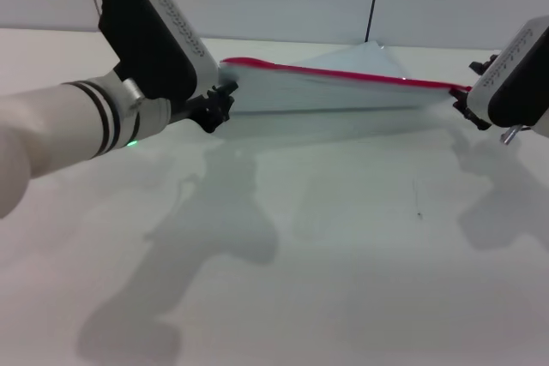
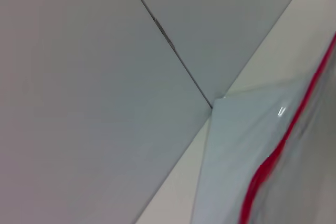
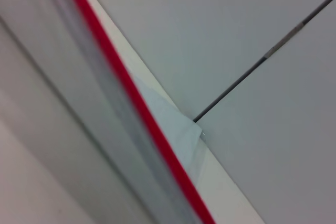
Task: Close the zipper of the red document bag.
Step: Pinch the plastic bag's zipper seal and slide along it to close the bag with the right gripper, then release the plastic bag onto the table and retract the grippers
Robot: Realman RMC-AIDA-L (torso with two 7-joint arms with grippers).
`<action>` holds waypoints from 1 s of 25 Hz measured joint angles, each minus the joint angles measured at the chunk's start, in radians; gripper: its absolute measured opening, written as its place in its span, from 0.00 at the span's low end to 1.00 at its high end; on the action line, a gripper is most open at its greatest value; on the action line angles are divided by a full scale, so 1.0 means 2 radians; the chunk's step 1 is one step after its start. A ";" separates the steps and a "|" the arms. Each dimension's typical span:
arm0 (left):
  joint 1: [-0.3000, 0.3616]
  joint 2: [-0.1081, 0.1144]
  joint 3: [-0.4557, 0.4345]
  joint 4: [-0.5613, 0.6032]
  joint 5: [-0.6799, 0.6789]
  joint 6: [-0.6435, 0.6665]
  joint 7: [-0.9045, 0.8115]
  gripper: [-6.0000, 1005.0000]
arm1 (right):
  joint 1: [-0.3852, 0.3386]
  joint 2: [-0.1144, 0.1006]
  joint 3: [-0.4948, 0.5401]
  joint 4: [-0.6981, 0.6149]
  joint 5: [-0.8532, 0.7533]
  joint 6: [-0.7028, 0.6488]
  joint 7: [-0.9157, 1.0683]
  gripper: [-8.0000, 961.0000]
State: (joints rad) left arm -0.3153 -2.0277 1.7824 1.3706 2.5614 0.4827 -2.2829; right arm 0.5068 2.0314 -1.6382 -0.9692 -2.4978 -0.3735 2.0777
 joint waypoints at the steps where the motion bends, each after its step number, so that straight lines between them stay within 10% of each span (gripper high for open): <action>1: 0.000 0.000 0.000 0.000 0.000 0.000 0.000 0.13 | 0.000 0.000 0.001 0.001 0.000 0.001 0.004 0.28; 16: 0.003 -0.001 0.001 0.005 -0.008 -0.031 -0.033 0.51 | -0.024 0.002 -0.032 -0.030 0.016 0.032 0.096 0.70; 25: 0.057 -0.001 0.030 -0.017 -0.050 -0.242 -0.083 0.82 | -0.092 0.002 -0.170 -0.064 0.157 0.289 0.108 0.69</action>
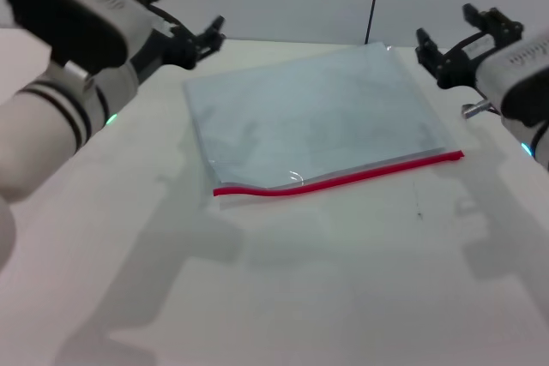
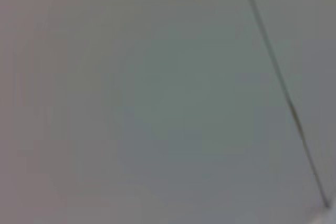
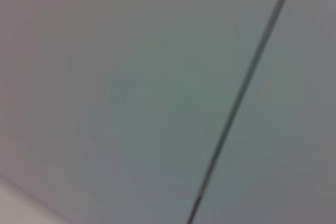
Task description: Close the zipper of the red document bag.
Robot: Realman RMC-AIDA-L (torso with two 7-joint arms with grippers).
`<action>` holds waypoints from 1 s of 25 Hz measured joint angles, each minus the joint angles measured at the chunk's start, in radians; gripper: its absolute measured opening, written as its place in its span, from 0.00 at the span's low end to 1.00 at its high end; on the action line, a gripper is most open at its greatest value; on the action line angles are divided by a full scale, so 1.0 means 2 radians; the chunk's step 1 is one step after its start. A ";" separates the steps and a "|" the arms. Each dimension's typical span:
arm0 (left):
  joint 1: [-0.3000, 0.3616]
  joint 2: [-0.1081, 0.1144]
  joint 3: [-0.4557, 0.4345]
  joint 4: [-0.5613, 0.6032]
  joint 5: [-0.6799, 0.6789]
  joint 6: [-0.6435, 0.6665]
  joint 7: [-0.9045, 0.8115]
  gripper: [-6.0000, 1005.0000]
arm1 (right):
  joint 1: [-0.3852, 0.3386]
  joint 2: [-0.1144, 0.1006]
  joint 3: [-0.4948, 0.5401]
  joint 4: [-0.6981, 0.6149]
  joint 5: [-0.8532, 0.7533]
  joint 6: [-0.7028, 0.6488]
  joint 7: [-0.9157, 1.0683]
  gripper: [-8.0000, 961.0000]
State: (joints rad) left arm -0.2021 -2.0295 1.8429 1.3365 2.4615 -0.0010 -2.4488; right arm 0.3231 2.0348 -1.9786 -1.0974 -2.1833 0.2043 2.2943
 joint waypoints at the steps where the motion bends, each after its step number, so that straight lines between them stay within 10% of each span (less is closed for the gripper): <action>1: 0.003 0.000 0.014 -0.016 -0.010 -0.044 -0.002 0.84 | -0.004 0.000 -0.018 0.007 0.016 0.041 0.000 0.69; 12: -0.027 -0.001 0.130 -0.224 -0.029 -0.404 -0.103 0.86 | 0.024 0.000 -0.178 0.185 0.092 0.318 0.199 0.69; 25: -0.061 -0.003 0.181 -0.311 -0.096 -0.428 -0.162 0.86 | 0.048 0.004 -0.249 0.267 0.181 0.346 0.258 0.69</action>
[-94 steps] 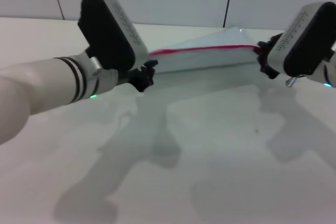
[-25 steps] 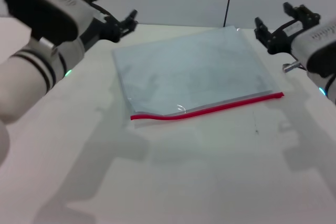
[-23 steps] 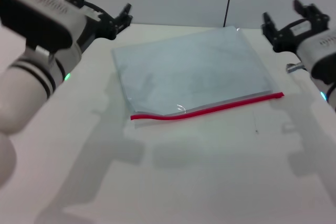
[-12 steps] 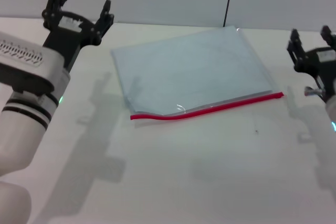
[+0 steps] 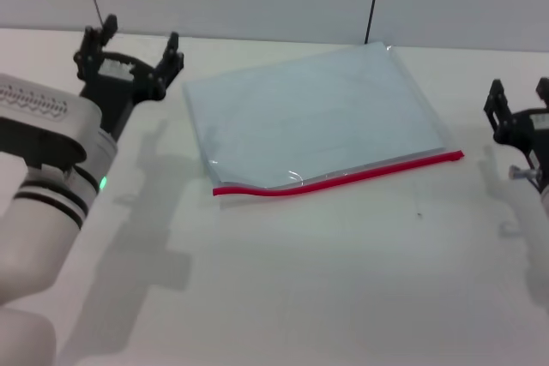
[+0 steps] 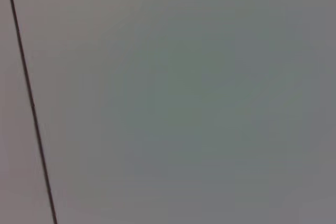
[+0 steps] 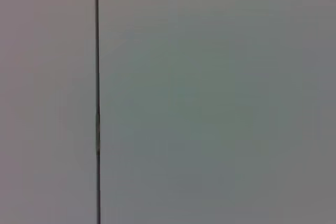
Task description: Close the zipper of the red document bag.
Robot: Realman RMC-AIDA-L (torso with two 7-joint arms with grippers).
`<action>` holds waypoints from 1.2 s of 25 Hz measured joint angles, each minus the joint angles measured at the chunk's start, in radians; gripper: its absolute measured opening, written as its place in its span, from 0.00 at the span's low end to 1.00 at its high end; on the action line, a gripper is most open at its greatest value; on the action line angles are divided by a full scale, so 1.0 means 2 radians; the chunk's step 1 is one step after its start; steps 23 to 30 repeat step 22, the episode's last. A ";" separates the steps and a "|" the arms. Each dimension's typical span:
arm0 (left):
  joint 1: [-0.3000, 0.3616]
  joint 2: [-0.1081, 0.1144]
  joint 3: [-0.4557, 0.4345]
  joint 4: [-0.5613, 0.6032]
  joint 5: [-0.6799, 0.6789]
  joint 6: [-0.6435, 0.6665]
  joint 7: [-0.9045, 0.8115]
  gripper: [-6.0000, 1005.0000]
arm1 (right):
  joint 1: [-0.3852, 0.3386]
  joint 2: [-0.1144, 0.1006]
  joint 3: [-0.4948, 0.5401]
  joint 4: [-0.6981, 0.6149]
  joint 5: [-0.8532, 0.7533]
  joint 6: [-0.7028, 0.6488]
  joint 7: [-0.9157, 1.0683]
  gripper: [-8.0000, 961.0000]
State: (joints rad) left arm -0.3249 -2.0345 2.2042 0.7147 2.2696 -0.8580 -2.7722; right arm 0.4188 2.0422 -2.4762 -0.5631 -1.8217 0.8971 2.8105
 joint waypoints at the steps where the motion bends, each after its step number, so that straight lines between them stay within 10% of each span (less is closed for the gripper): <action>1: 0.000 0.000 0.008 -0.002 -0.007 0.000 -0.001 0.86 | -0.001 0.000 -0.010 0.000 0.010 0.000 0.000 0.68; 30: -0.030 -0.002 0.073 -0.034 -0.070 0.003 -0.007 0.86 | 0.003 0.000 -0.078 -0.021 0.056 0.016 0.002 0.68</action>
